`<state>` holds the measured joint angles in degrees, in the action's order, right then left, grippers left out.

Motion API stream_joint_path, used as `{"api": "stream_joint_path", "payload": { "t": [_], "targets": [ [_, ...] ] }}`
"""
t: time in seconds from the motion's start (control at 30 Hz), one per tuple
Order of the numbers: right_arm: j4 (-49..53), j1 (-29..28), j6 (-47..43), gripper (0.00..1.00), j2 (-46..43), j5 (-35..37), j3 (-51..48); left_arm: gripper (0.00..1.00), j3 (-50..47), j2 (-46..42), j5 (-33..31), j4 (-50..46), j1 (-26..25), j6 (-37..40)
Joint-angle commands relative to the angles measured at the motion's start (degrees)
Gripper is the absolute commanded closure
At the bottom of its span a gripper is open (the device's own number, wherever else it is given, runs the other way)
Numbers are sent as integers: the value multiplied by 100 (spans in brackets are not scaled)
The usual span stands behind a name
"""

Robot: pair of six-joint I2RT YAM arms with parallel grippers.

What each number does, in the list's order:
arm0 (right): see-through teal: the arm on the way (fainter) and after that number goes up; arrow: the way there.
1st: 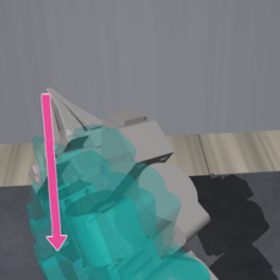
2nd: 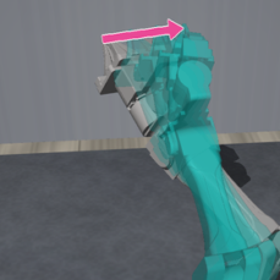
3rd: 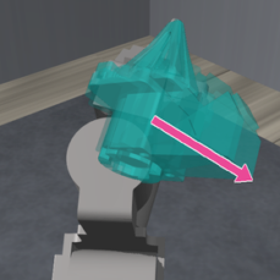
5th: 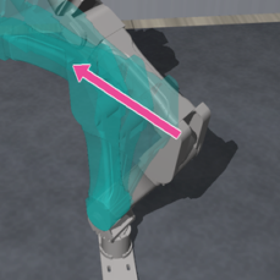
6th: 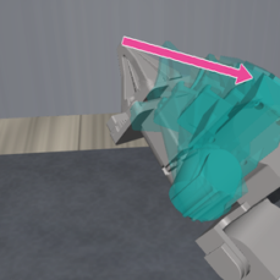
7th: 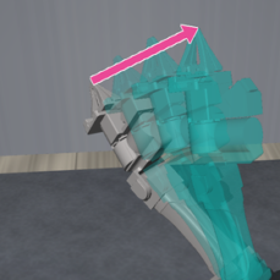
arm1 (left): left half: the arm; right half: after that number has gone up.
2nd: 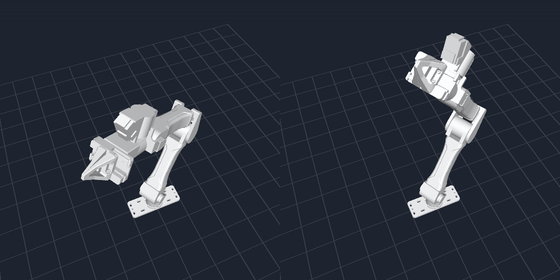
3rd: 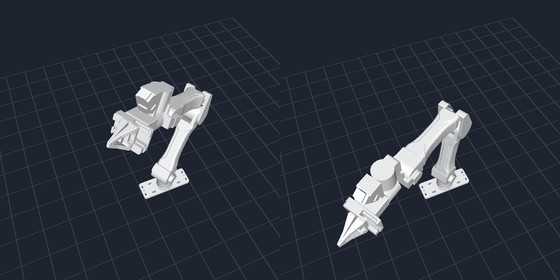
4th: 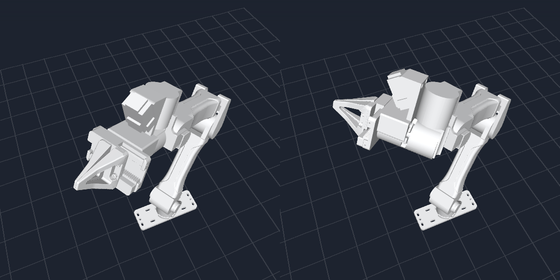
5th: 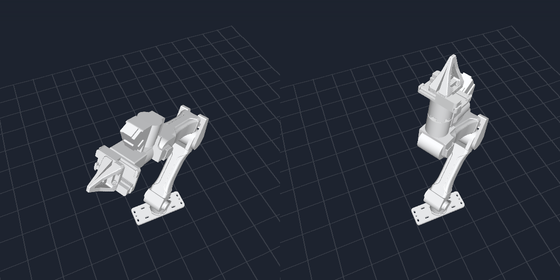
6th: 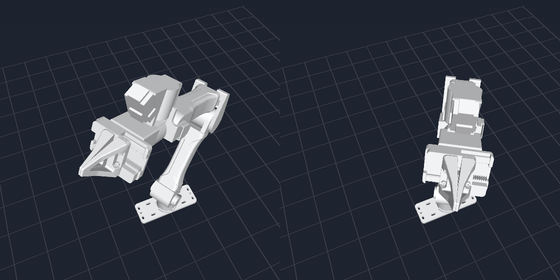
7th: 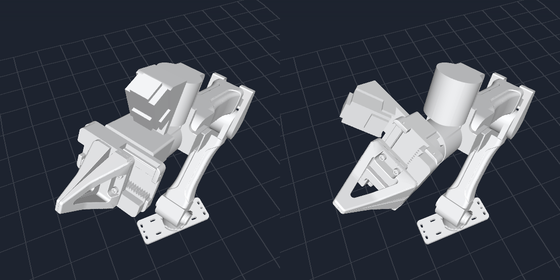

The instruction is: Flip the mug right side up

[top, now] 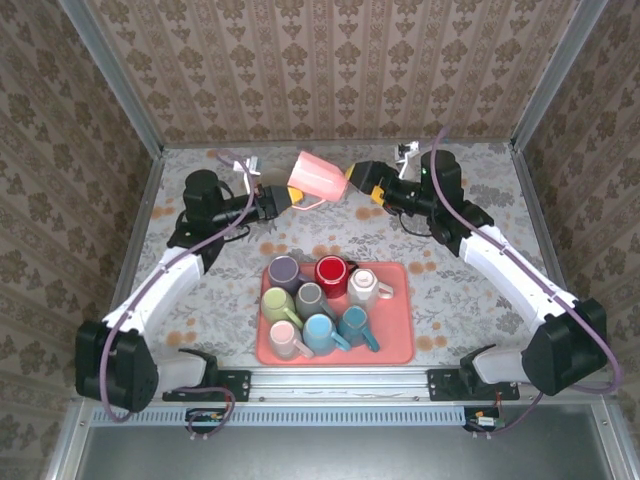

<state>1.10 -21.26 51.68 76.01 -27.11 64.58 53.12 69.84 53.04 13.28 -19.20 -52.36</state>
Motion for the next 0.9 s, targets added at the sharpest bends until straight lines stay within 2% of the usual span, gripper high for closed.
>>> {"api": "stream_joint_path", "payload": {
  "t": [0.0,0.23,0.43,0.57,0.87],
  "targets": [
    [851,-16,-612,0,-288,645,103,100,651,-334,-652,-1798,-20,1980],
    [1443,-23,-1107,0,-615,1172,74,100,1585,-81,-2407,-3846,-297,3481],
    [1763,-23,-1437,0,-854,1507,-4,100,2329,453,-3623,-4719,-873,4283],
    [1972,-19,-1646,0,-960,1713,-33,100,2674,842,-4140,-4952,-1056,4568],
    [2271,-19,-2035,1,-1087,2042,-32,100,3180,1545,-4489,-5044,-1200,4852]
  ]
}}
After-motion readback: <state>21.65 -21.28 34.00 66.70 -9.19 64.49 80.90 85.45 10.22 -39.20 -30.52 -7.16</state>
